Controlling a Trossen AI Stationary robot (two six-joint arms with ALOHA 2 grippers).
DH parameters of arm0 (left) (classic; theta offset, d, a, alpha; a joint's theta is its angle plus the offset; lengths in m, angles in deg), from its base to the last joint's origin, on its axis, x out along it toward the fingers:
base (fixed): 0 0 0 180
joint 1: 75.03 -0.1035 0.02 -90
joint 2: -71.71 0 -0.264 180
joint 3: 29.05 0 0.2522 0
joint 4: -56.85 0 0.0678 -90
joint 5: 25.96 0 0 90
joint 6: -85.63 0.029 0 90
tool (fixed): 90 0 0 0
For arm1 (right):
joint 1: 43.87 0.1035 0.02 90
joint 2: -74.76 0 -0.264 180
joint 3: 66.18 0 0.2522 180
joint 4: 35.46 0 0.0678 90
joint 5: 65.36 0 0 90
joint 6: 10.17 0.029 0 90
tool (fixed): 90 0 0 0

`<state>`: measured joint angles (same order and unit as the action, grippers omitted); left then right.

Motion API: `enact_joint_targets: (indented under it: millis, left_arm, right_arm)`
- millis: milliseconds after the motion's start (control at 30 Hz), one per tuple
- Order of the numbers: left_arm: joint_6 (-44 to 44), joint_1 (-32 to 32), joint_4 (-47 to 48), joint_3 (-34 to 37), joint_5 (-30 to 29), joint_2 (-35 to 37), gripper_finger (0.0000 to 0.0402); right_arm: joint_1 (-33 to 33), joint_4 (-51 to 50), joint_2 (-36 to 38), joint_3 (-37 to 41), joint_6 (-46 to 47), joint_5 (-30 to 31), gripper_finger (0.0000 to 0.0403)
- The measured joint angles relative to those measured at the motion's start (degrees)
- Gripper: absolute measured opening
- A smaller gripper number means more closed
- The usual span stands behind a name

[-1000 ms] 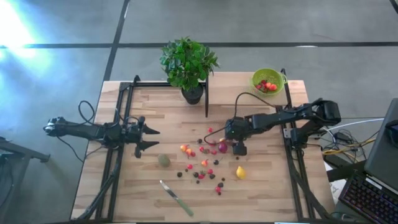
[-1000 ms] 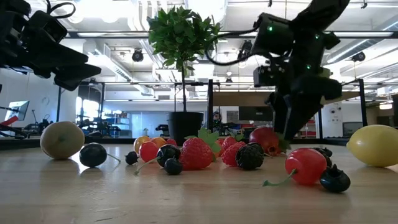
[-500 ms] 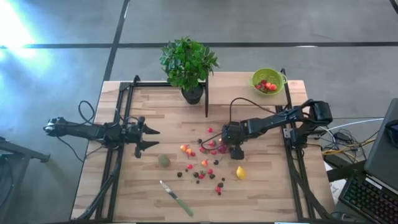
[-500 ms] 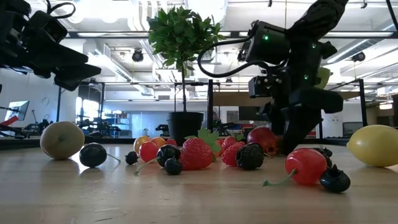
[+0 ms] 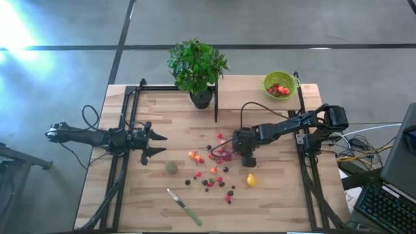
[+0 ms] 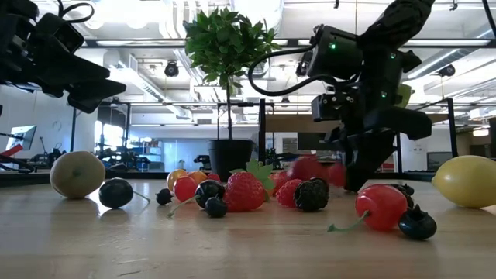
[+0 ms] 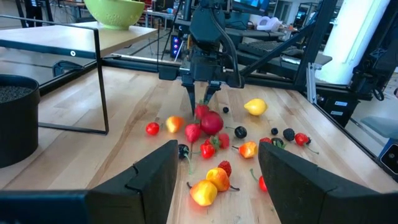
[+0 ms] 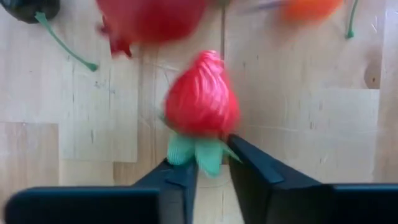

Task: Pick & Place Fruit
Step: Put the strawberry into the green strainer bowl on the shelf

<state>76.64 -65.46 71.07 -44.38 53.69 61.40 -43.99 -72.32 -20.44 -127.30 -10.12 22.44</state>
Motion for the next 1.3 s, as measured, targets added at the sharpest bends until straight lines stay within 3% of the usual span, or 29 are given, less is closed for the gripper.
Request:
enact_joint_targets:
  millis: [167, 533, 800, 1100, 1300]
  left_arm:
    - [0.0, 0.0, 0.0, 0.0, 0.0, 0.0, 0.0229]
    - [0.0, 0.0, 0.0, 0.0, 0.0, 0.0, 0.0229]
    - [0.0, 0.0, 0.0, 0.0, 0.0, 0.0, 0.0229]
    - [0.0, 0.0, 0.0, 0.0, 0.0, 0.0, 0.0229]
    - [0.0, 0.0, 0.0, 0.0, 0.0, 0.0, 0.0229]
  right_arm:
    - [0.0, -0.7, 0.1, 0.0, 0.0, 0.0, 0.0015]
    - [0.0, -0.7, 0.1, 0.0, 3.2, -1.2, 0.0009]
    - [0.6, -0.9, 0.1, -0.1, 1.7, -1.4, 0.0063]
    - [0.6, -0.5, 0.2, -0.1, -3.2, 3.7, 0.0148]
    - [0.6, 0.4, 0.2, -0.1, -5.2, 3.7, 0.0163]
